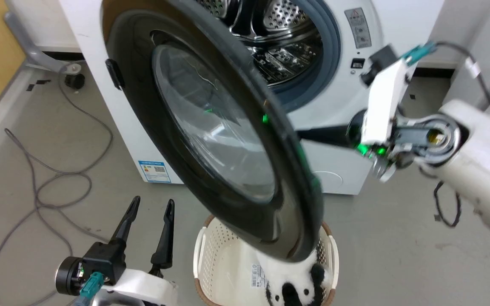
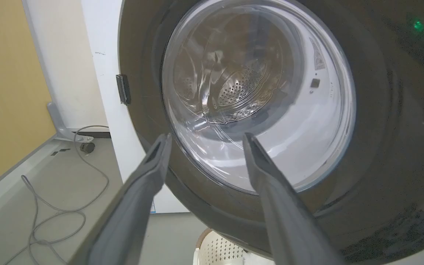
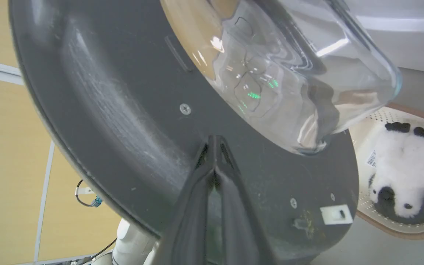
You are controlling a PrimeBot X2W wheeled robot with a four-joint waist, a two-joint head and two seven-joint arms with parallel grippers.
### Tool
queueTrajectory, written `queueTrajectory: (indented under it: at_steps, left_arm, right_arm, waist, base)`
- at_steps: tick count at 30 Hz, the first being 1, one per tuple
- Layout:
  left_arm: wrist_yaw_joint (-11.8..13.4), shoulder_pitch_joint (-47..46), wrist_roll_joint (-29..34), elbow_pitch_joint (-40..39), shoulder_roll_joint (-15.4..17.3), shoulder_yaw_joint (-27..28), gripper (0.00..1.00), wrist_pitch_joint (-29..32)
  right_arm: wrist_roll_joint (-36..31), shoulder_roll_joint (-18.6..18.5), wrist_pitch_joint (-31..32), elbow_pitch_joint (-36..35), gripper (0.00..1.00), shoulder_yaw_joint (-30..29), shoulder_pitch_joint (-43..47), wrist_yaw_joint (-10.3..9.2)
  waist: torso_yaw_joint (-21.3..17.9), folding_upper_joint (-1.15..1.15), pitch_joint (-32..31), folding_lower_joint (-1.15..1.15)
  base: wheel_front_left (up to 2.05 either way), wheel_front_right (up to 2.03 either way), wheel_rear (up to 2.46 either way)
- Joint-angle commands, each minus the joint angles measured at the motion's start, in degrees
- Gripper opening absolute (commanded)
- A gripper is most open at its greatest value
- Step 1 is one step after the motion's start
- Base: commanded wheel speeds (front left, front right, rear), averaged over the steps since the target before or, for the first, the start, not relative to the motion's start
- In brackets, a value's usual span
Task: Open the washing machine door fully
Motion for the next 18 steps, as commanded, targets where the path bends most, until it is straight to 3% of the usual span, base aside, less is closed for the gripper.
queueTrajectory:
  at_steps: [1, 18]
  left_arm:
    - [-0.1, 0.9, 0.4, 0.2, -0.1, 0.3, 1.00, -0.3]
    - [-0.1, 2.6, 0.4, 1.2, -0.5, 1.4, 1.00, -0.3]
  right_arm:
    - [0.1, -0.3, -0.4, -1.9, 0.00, 0.2, 2.2, 0.07]
    - [-1.7, 2.4, -3.9, -13.3, 0.00, 0.2, 9.7, 0.07]
  waist:
    - [0.5, 0.00, -0.6, 0.01]
    - [1.1, 0.00, -1.8, 0.01]
  base:
    - [0.00, 0.00, 0.00]
    - [0.00, 0.00, 0.00]
